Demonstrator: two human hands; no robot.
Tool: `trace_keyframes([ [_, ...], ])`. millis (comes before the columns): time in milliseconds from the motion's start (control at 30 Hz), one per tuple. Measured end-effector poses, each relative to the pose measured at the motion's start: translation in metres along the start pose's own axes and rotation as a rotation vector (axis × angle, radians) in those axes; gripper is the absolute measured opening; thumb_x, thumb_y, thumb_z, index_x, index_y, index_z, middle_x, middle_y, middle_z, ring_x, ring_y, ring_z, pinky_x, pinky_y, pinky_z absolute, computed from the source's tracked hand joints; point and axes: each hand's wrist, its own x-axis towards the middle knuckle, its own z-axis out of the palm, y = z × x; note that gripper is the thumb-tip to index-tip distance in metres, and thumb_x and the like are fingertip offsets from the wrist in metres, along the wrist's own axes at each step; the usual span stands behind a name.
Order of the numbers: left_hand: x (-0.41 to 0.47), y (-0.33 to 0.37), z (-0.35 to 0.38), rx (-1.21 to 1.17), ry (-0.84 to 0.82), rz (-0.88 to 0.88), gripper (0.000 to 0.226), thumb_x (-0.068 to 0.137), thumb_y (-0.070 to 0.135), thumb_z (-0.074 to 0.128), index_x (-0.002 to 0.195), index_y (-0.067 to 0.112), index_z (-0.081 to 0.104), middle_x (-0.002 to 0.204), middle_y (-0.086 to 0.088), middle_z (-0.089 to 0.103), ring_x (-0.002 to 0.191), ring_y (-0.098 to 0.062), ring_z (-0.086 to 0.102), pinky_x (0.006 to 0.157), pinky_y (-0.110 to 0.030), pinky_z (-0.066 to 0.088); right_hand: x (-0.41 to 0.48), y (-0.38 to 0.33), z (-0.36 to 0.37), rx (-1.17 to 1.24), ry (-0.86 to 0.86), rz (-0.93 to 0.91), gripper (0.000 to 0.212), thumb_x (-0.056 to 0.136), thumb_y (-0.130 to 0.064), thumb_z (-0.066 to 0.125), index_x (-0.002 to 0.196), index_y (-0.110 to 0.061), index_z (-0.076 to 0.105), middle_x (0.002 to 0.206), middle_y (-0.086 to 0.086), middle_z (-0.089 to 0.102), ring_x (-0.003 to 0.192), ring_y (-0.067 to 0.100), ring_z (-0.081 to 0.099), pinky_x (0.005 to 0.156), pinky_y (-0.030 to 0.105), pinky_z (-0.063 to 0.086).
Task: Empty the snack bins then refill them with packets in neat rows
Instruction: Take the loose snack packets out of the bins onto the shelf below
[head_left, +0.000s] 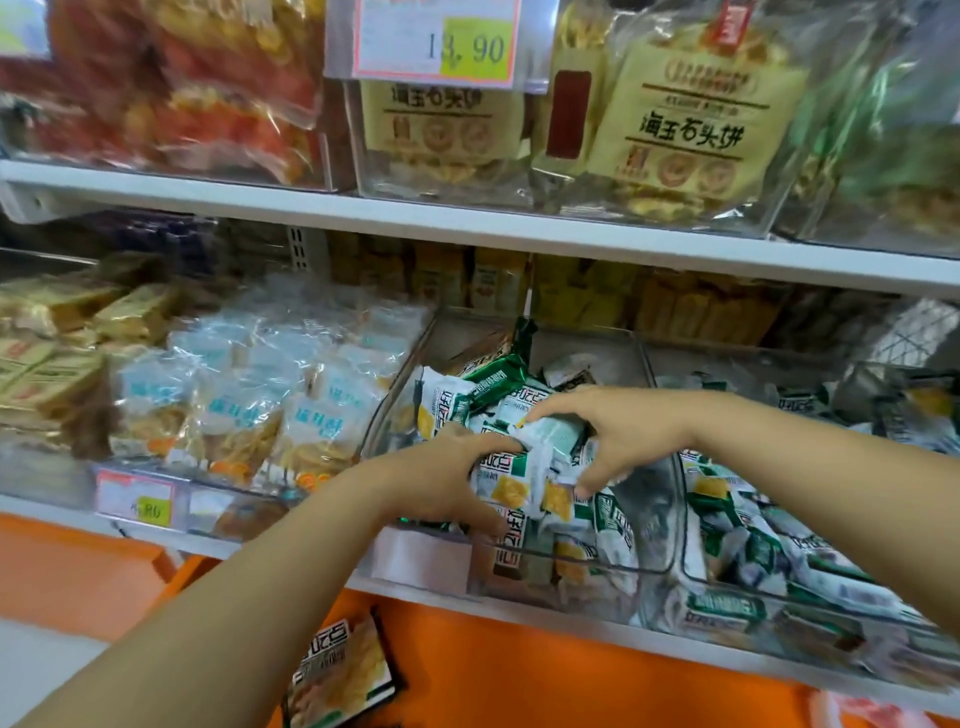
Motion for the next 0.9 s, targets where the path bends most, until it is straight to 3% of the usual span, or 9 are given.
trace_keyframes([
  [133,0.002,0.002,0.001,-0.003,0.019,0.005,0.076,0.076,0.046,0.076,0.139,0.051,0.032,0.138,-0.002,0.034,0.111,-0.021,0.049,0.099,-0.033,0.040,-0.006,-0.006,-0.001,0.116,-0.088,0.012,0.098,0.073,-0.040,0.080,0.149,-0.038,0.019,0.151,-0.010,0.024,0.118,0.024,0.054,0.095,0.043,0.050],
  [267,-0.001,0.001,-0.003,0.010,-0.018,0.020,0.079,0.080,0.039,0.074,0.144,0.045,0.028,0.144,0.003,0.036,0.116,-0.020,0.049,0.095,-0.029,0.038,-0.019,-0.017,0.016,-0.069,-0.066,0.023,0.116,0.073,-0.041,0.080,0.149,-0.041,-0.008,0.160,-0.004,0.005,0.144,0.018,0.017,0.113,0.034,0.029],
  [333,-0.002,0.000,-0.004,0.035,-0.047,0.027,0.084,0.082,0.037,0.074,0.146,0.046,0.022,0.153,0.005,0.028,0.131,-0.018,0.040,0.102,-0.029,0.034,-0.026,-0.020,0.027,-0.073,-0.026,0.054,0.120,0.075,-0.035,0.079,0.142,-0.050,-0.018,0.160,0.000,-0.009,0.136,0.020,0.035,0.096,0.026,0.044],
  [400,-0.001,0.000,-0.002,0.055,-0.062,0.016,0.088,0.082,0.035,0.073,0.147,0.049,0.015,0.156,0.004,0.021,0.136,-0.022,0.036,0.108,-0.036,0.034,-0.031,-0.023,0.031,-0.074,0.039,0.047,0.116,0.077,-0.027,0.078,0.139,-0.056,-0.017,0.158,-0.003,-0.017,0.098,0.016,0.063,0.060,0.018,0.046],
  [433,0.000,0.001,0.000,0.046,-0.061,0.010,0.090,0.082,0.034,0.073,0.147,0.049,0.014,0.156,0.003,0.019,0.136,-0.023,0.035,0.109,-0.038,0.034,-0.031,-0.023,0.033,-0.073,0.065,0.039,0.113,0.078,-0.024,0.077,0.138,-0.056,-0.013,0.158,-0.005,-0.016,0.089,0.015,0.064,0.055,0.019,0.044],
  [533,0.003,0.002,0.002,-0.038,-0.040,0.012,0.090,0.080,0.032,0.076,0.147,0.048,0.017,0.155,0.003,0.020,0.136,-0.022,0.034,0.111,-0.038,0.032,-0.030,-0.024,0.034,-0.104,0.060,0.038,0.103,0.076,-0.023,0.078,0.141,-0.051,0.002,0.158,-0.006,-0.013,0.090,0.009,0.060,0.060,0.024,0.049],
  [633,0.003,0.001,0.004,-0.077,-0.029,0.013,0.088,0.080,0.033,0.076,0.146,0.048,0.020,0.151,0.002,0.024,0.135,-0.023,0.034,0.112,-0.038,0.031,-0.027,-0.029,0.038,-0.168,0.043,0.064,0.104,0.075,-0.024,0.078,0.146,-0.043,0.004,0.158,-0.002,-0.014,0.061,-0.004,0.037,0.049,0.016,0.033],
  [833,0.005,-0.007,0.010,-0.231,0.058,0.031,0.088,0.073,0.034,0.082,0.143,0.046,0.029,0.152,0.007,0.030,0.137,-0.015,0.031,0.114,-0.041,0.029,-0.022,-0.036,0.044,-0.220,0.153,0.100,0.103,0.073,-0.023,0.081,0.146,-0.035,0.009,0.158,0.001,-0.013,0.086,0.014,0.038,0.059,0.028,0.047],
  [900,0.006,-0.008,0.010,-0.261,0.069,0.028,0.088,0.071,0.033,0.083,0.142,0.046,0.032,0.152,0.008,0.032,0.137,-0.015,0.032,0.114,-0.042,0.028,-0.017,-0.038,0.049,-0.223,0.180,0.105,0.103,0.072,-0.019,0.081,0.145,-0.035,0.010,0.158,0.004,-0.015,0.091,0.020,0.044,0.056,0.027,0.044],
])
